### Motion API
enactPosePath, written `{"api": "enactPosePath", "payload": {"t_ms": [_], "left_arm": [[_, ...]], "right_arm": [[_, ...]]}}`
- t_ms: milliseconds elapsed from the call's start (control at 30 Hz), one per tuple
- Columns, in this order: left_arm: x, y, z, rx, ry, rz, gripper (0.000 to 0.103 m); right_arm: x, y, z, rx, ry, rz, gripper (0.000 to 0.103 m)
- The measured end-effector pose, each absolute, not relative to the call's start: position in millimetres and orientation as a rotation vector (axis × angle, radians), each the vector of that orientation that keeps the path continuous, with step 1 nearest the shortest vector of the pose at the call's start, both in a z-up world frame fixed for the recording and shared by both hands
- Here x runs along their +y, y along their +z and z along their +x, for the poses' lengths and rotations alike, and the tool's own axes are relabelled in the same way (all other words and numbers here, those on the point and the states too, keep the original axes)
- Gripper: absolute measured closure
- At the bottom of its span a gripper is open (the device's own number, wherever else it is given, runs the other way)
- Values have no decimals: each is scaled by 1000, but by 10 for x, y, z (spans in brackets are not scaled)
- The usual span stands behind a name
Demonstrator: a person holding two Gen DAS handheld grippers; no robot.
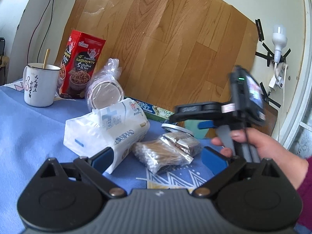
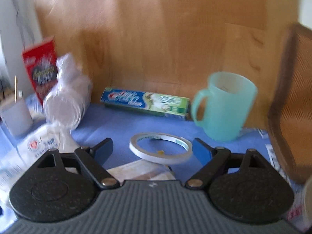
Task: Organize soft objects
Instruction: 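Grasp the white tape roll by its rim with the right tool, then set the tape roll down on the tablecloth and open the right tool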
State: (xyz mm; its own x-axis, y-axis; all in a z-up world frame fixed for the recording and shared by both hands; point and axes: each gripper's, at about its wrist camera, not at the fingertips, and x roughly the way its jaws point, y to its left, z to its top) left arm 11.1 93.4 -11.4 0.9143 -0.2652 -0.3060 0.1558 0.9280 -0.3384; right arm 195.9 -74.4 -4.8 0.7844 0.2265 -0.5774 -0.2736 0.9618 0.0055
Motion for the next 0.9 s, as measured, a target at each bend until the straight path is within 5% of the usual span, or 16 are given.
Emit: {"api": "enactPosePath", "payload": {"t_ms": [67, 133, 233, 633, 900], "left_arm": [[937, -114, 107, 354, -218, -317, 3], [947, -116, 111, 353, -215, -323, 3], [959, -117, 115, 355, -212, -333, 3], [1007, -124, 118, 357, -200, -367, 3], [1025, -134, 148, 376, -191, -379, 2]], "right_arm": [[-586, -122, 2039, 661, 272, -189, 33], [-508, -176, 2080, 669, 240, -280, 71], [-570, -80, 2040, 632, 219, -282, 87], [-1133, 361, 435, 262, 288, -320, 93], [-1264, -161, -392, 341, 463, -398, 88]]}}
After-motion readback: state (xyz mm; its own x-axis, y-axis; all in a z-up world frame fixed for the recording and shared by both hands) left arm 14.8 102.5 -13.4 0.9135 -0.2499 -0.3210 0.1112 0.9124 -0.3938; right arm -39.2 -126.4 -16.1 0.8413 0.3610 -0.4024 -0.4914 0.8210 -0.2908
